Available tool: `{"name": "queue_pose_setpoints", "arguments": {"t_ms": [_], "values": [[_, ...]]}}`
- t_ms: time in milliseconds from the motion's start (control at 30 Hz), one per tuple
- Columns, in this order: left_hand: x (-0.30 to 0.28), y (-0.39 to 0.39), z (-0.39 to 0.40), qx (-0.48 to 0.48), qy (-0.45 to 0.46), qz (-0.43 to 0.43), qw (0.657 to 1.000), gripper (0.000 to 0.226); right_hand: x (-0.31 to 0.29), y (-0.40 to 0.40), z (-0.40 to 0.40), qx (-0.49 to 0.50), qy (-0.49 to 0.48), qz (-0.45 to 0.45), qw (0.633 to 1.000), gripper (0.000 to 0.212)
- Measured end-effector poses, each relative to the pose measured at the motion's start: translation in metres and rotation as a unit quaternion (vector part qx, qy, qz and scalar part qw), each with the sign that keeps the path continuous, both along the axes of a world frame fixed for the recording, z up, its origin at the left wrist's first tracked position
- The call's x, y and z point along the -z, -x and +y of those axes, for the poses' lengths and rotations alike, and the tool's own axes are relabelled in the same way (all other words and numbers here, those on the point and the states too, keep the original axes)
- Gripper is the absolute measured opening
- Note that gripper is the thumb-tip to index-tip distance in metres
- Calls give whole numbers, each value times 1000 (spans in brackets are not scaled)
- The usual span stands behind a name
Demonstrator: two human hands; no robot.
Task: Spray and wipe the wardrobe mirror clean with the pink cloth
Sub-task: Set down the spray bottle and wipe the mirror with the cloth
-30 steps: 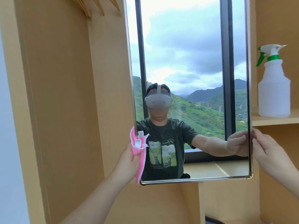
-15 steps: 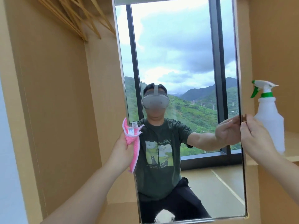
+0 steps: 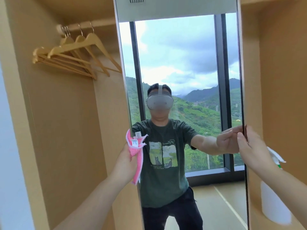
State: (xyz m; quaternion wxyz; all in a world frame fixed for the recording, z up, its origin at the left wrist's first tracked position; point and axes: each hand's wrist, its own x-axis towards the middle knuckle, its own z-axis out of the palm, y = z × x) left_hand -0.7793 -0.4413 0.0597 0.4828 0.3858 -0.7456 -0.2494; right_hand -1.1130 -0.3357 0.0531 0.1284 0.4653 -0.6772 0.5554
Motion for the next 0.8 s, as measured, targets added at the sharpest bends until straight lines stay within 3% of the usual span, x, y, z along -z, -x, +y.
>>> {"name": "queue_pose_setpoints", "arguments": {"t_ms": [133, 300, 367, 800], "values": [[-69, 5, 7, 0, -3, 14, 1000, 31, -60, -2, 2, -5, -19, -5, 1000, 27], [-141, 7, 10, -18, 20, 2, 1000, 41, -127, 0, 10, -9, -40, 6, 999, 47], [-163, 7, 7, -26, 30, -2, 999, 43, -146, 1, 15, -16, -29, 13, 999, 43], [-286, -1, -33, -3, 133, -11, 991, 35, -199, -5, 28, 8, -6, 29, 1000, 60]]}}
